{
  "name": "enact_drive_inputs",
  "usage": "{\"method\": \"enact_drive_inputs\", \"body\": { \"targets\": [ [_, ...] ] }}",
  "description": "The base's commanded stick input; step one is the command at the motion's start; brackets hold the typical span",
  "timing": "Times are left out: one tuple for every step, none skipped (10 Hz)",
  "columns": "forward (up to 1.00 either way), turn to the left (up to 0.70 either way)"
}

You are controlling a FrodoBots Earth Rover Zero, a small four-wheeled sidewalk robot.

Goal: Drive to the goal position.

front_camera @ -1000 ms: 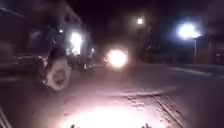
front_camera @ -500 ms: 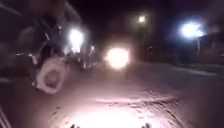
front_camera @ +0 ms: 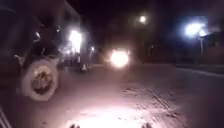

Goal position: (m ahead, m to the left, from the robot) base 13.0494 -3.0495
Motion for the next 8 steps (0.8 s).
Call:
{"method": "enact_drive_inputs", "body": {
  "targets": [
    [0.7,0.0],
    [0.7,0.0],
    [0.7,0.0],
    [0.7,0.0],
    [0.7,0.0],
    [0.7,0.0],
    [0.7,0.0],
    [0.7,0.0]
  ]
}}
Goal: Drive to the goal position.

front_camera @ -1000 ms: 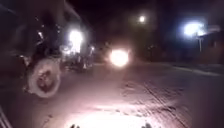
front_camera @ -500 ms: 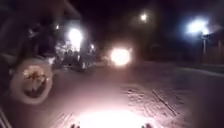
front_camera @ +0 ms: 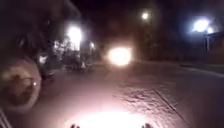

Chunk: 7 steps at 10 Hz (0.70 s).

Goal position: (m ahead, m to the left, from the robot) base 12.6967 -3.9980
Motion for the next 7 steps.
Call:
{"method": "enact_drive_inputs", "body": {
  "targets": [
    [0.7,0.0],
    [0.7,0.0],
    [0.7,0.0],
    [0.7,0.0],
    [0.7,0.0],
    [0.7,-0.05],
    [0.7,-0.3]
  ]
}}
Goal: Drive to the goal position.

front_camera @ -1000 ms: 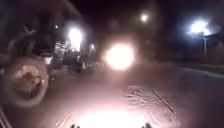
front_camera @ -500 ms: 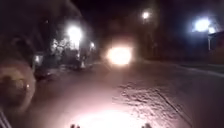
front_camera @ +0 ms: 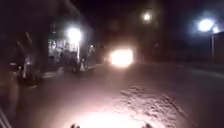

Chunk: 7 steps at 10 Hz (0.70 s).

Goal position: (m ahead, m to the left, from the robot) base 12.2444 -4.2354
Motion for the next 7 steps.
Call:
{"method": "enact_drive_inputs", "body": {
  "targets": [
    [0.7,-0.08],
    [0.7,0.0],
    [0.7,0.0],
    [0.7,0.0],
    [0.7,0.0],
    [0.7,0.0],
    [0.7,0.0]
  ]
}}
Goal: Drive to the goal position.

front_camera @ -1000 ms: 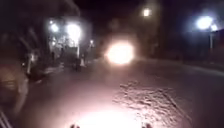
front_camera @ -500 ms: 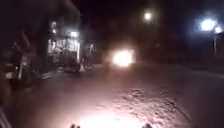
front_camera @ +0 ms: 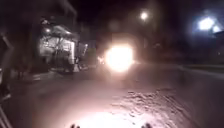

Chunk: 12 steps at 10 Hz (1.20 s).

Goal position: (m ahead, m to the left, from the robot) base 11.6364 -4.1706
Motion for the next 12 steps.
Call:
{"method": "enact_drive_inputs", "body": {
  "targets": [
    [0.7,0.0],
    [0.7,0.0],
    [0.7,0.0],
    [0.7,0.0],
    [0.7,0.0],
    [0.7,0.0],
    [0.7,0.0],
    [0.7,0.0],
    [0.7,0.0],
    [0.7,0.0],
    [0.7,0.0],
    [0.7,0.0]
  ]
}}
